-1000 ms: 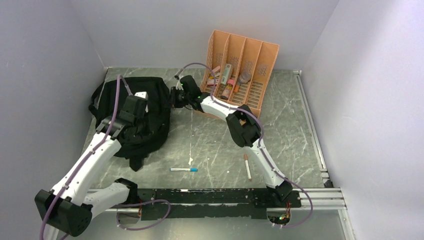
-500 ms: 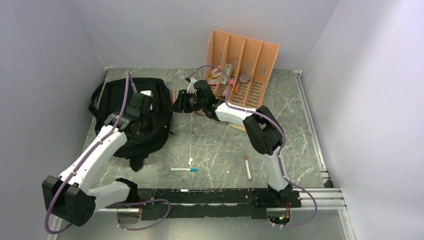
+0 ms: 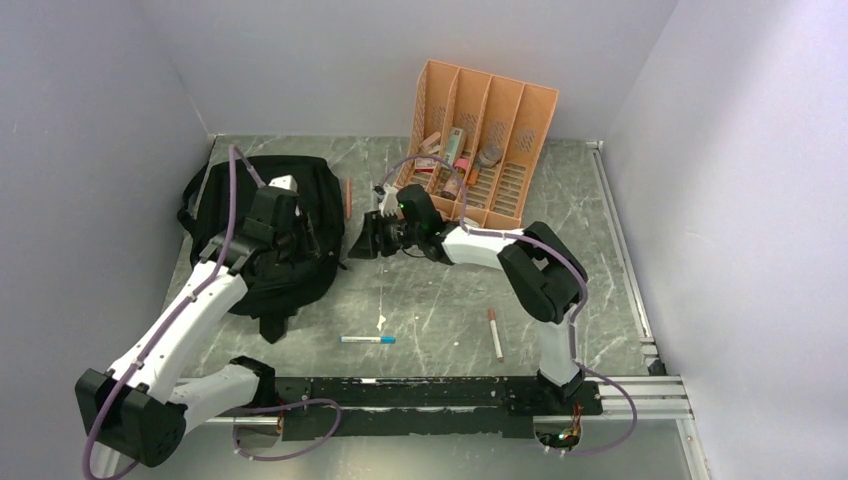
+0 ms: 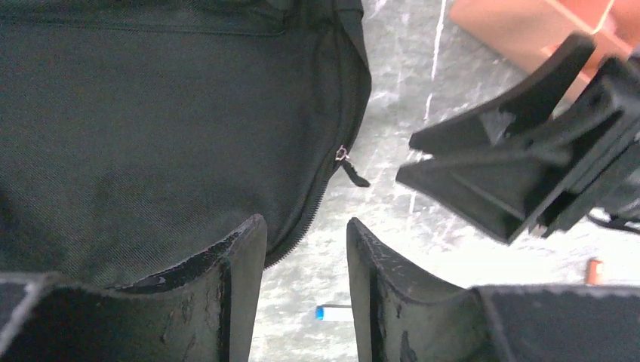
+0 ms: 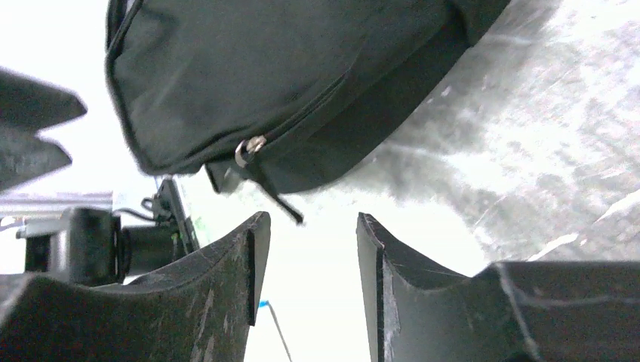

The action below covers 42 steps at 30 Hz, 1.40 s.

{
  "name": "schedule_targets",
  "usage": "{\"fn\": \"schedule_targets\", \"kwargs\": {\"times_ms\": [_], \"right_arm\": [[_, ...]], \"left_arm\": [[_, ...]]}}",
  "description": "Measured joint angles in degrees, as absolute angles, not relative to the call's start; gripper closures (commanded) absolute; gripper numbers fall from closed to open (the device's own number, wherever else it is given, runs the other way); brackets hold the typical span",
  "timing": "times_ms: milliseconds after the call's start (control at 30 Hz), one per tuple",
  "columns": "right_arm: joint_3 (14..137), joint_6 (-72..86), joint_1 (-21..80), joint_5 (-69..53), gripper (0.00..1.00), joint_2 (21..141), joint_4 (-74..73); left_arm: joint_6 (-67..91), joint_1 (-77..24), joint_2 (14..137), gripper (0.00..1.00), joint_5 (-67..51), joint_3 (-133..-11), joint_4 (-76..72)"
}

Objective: Pack the student bag
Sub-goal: Zip the student bag at the center of the board.

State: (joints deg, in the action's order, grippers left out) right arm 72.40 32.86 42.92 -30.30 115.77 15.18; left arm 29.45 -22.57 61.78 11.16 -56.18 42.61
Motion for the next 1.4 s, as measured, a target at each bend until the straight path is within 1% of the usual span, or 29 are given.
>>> {"fn": "schedule_targets", "kwargs": {"times_ms": [167,267,400,667,733,800,900,967,1067,1100,1200,1267,1333,1400], "right_arm": [[66.2,31.0,43.2,-34.0,0.47,112.1,21.5],[65.7,29.9,43.9,-34.7,0.47,112.4,24.1],[66.2,28.7,45.4,-34.9,0.46,113.1,26.3],[69.4,25.9,47.7,-32.7,0.47,117.0,26.2],[69.5,25.5,47.7,-32.1,0.49,117.5,26.0],[69.6,25.4,47.7,-31.7,0.54,117.8,26.0],[69.6,25.5,47.7,-31.7,0.65,118.0,26.6],[69.5,26.2,47.7,-31.9,0.68,118.1,27.8],[69.4,27.2,47.7,-32.5,0.69,118.2,30.0],[69.4,27.5,47.7,-32.8,0.68,118.4,30.7],[69.4,28.4,47.7,-33.4,0.61,119.0,32.2],[69.4,28.7,47.7,-33.7,0.60,119.7,32.5],[69.4,28.7,47.7,-33.9,0.63,120.2,32.6],[69.4,28.7,47.7,-34.0,0.69,120.7,32.6]], "left_arm": [[33.1,-22.6,60.1,0.46,11.1,-55.7,41.2],[35.5,-22.6,60.2,0.41,11.1,-54.6,40.2],[36.9,-22.6,61.1,0.37,11.2,-54.0,40.1],[35.2,-22.5,69.3,0.37,13.0,-57.4,39.7],[34.5,-22.5,71.0,0.37,13.5,-58.5,39.6],[34.0,-22.3,71.6,0.37,13.6,-59.0,39.4],[33.7,-21.7,72.2,0.38,14.0,-59.5,38.9],[33.6,-21.1,73.0,0.38,13.9,-59.6,38.7],[33.3,-19.6,74.8,0.39,13.6,-59.6,38.6],[33.1,-18.8,75.7,0.40,13.1,-59.6,38.4],[32.7,-16.5,77.6,0.41,11.6,-59.6,38.1],[32.3,-15.2,78.4,0.42,10.4,-59.6,37.8],[32.0,-14.3,78.7,0.42,9.5,-59.6,37.5],[31.7,-13.6,78.9,0.42,8.6,-59.6,37.2]]}}
